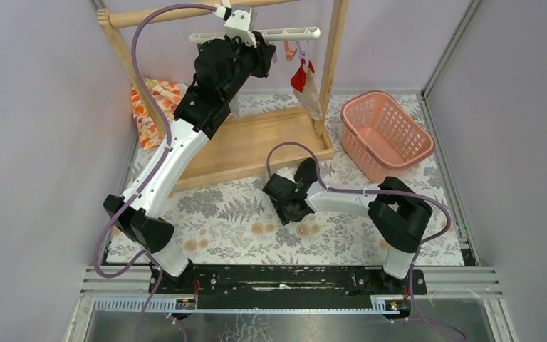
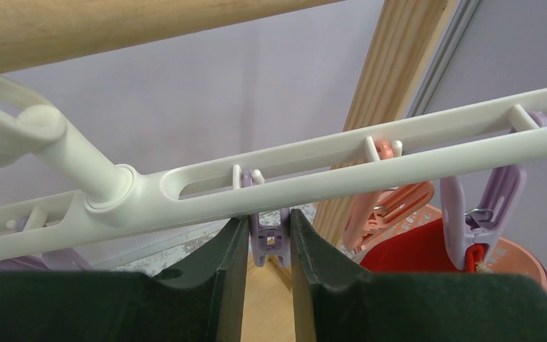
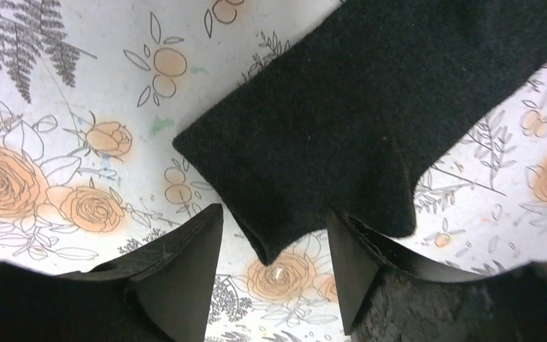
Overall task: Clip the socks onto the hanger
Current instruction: Pick up the sock at the center of the board, then clamp the sock onto the hanger.
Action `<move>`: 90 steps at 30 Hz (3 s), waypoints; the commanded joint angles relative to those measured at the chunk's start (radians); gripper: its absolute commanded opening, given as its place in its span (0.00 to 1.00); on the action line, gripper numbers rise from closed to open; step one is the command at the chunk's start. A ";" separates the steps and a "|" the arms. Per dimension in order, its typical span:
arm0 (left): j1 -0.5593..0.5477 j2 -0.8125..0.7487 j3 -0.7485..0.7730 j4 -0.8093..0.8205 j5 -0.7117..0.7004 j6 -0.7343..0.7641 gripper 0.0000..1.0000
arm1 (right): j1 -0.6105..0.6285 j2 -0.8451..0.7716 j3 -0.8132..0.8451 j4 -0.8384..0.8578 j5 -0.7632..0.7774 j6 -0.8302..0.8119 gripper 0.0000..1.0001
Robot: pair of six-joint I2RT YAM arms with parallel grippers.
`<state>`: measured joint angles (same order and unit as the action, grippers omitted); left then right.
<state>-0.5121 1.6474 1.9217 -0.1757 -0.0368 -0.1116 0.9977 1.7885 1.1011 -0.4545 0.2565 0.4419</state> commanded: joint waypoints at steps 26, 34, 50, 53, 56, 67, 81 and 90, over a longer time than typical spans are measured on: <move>-0.025 -0.021 -0.010 0.013 0.012 0.035 0.00 | 0.079 0.039 0.018 0.098 -0.007 -0.125 0.61; -0.029 -0.026 -0.012 0.012 0.012 0.038 0.00 | 0.059 0.042 -0.076 0.222 -0.084 -0.120 0.61; -0.033 -0.035 -0.012 0.011 -0.005 0.054 0.00 | 0.028 0.060 -0.095 0.223 -0.096 -0.112 0.00; -0.032 -0.035 -0.013 0.013 -0.009 0.060 0.00 | 0.027 0.026 -0.102 0.227 -0.084 -0.100 0.00; -0.032 -0.037 -0.012 0.012 -0.012 0.060 0.00 | 0.025 -0.063 -0.113 0.223 -0.073 -0.095 0.00; -0.032 -0.046 -0.009 0.011 0.006 0.045 0.00 | -0.072 -0.614 -0.167 0.265 -0.246 -0.169 0.00; -0.031 -0.057 -0.018 0.026 0.073 0.006 0.00 | -0.265 -0.673 -0.012 0.496 -0.852 -0.128 0.00; -0.034 -0.069 -0.023 0.035 0.088 0.001 0.00 | -0.394 -0.530 0.073 0.893 -1.125 0.200 0.00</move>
<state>-0.5282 1.6100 1.9083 -0.1799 -0.0257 -0.0998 0.6559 1.2259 1.0935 0.1795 -0.7097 0.4606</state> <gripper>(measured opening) 0.301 0.021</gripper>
